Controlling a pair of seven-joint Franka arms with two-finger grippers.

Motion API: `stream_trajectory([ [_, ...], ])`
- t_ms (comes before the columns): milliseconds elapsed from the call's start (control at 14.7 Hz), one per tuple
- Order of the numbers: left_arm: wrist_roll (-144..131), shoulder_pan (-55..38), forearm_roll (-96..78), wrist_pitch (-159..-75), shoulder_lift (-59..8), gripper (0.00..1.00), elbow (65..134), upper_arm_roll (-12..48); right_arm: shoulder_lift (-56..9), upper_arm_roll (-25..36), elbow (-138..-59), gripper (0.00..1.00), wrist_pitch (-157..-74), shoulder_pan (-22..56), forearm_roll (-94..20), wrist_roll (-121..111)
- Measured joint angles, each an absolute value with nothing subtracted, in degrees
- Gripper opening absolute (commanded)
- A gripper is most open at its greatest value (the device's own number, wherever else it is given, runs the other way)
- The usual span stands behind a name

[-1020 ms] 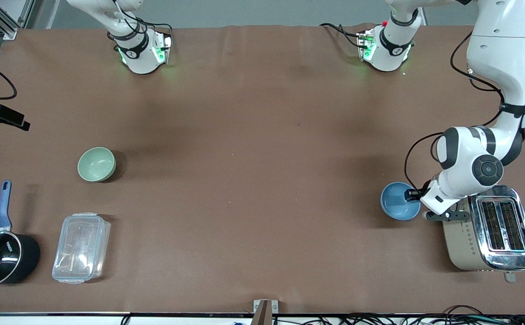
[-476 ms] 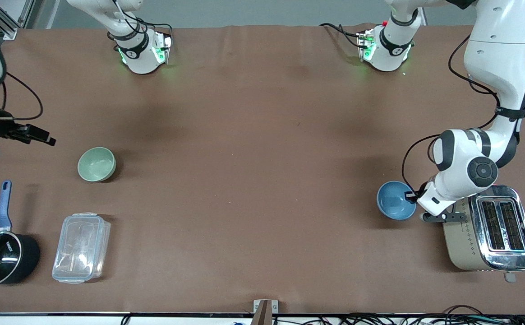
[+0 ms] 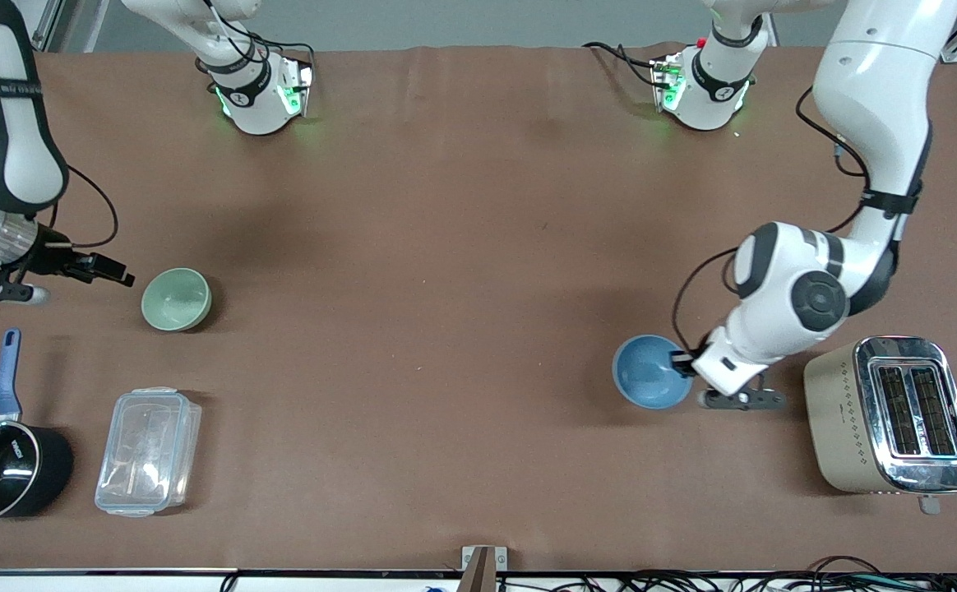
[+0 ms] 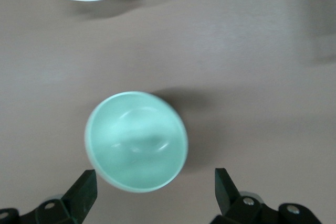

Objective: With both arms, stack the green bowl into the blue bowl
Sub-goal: 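Slide the blue bowl with the left gripper while the right gripper reaches the green bowl, then release the blue bowl with the left gripper while the right gripper grasps the green bowl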

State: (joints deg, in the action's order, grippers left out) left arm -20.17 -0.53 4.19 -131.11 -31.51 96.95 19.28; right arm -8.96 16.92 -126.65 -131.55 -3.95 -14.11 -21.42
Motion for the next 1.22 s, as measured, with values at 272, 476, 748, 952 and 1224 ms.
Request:
stream_trajectory([
  [272,-35.5,-7.7,4.2,-130.7,-31.5,0.00,95.7,23.0,-15.6,17.4,-126.6,0.95,-135.8,-4.1,-17.1,-22.9],
  [476,-46.4,-15.9,4.2,-130.7,-32.0,0.00,94.8,22.9,-18.9,17.4,-126.6,0.92,-136.0,-4.1,-21.8,-26.4],
  [748,-54.5,-22.8,4.2,-131.0,-35.1,0.00,93.1,22.6,-21.9,17.6,-126.6,0.30,-136.4,-4.1,-28.9,-33.6],
  [952,-58.4,-26.2,4.2,-135.0,-38.5,0.00,92.2,22.3,-22.3,17.7,-126.5,0.08,-136.4,-4.1,-29.2,-34.7],
  [1224,-62.1,-30.6,4.4,-139.7,-42.0,0.07,91.8,20.4,-22.3,17.8,-126.4,0.00,-136.4,-4.1,-29.2,-36.0],
])
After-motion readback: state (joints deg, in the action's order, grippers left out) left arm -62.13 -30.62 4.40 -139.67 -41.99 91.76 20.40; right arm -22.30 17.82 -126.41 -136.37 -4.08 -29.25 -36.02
